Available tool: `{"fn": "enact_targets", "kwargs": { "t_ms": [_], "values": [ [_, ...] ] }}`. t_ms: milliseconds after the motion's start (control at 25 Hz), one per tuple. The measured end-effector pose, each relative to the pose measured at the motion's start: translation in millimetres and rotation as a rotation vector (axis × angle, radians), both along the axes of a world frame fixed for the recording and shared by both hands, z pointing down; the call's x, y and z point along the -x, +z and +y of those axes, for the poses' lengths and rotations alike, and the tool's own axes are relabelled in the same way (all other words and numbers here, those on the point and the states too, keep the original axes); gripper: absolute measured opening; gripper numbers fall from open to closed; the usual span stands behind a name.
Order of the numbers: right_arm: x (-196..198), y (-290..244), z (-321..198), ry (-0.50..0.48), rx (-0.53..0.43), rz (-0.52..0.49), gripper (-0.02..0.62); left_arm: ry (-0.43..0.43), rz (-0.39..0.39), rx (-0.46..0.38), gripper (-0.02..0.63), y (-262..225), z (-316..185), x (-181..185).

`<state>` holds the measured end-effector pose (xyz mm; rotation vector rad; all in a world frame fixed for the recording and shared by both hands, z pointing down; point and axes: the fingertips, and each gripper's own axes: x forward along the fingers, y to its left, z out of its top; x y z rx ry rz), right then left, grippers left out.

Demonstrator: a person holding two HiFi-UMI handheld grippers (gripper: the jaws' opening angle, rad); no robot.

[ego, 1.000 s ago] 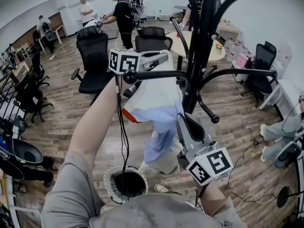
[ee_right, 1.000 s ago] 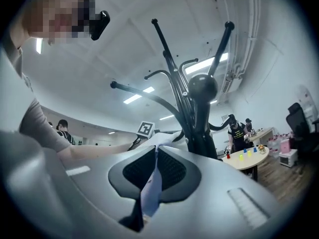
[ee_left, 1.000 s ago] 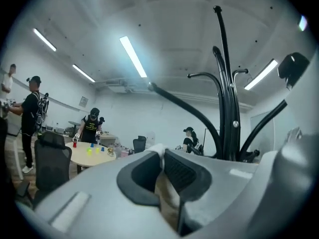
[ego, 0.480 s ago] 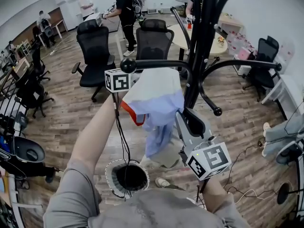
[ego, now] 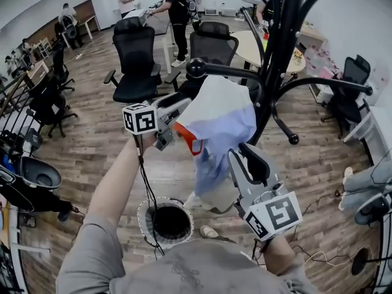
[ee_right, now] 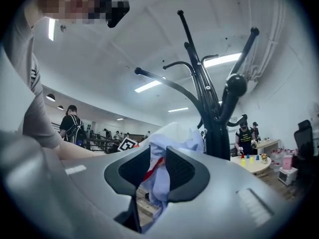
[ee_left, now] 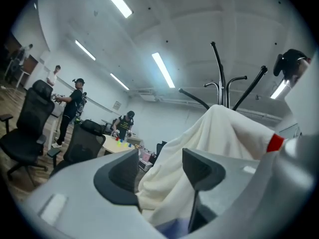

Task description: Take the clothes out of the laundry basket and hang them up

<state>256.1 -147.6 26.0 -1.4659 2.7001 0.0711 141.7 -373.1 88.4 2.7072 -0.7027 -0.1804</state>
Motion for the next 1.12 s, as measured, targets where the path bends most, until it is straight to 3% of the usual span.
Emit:
{"fn": "enact_targets", "kwargs": {
  "t_ms": [400, 600, 760, 1120],
  "values": [
    [74, -33, 10, -0.212, -0.076, 0.002, 0.091, -0.361, -0.182, -0.141, 0.202, -17, 72, 131],
    [119, -46, 12, -0.321, -0.089, -0.026, 0.08, -0.518, -0.23, -0.171, 0.156, -44, 131, 201],
    [144, -49, 14, -0.384, -0.1, -0.04, 0.074, -0.626, -0.279, -0.207, 0.103, -57, 174, 239],
    [218, -47, 37, -0.59, -0.108, -0.04, 0.031, -0.856, -0.333, -0.221, 0.074, -69, 283, 310]
  ]
}}
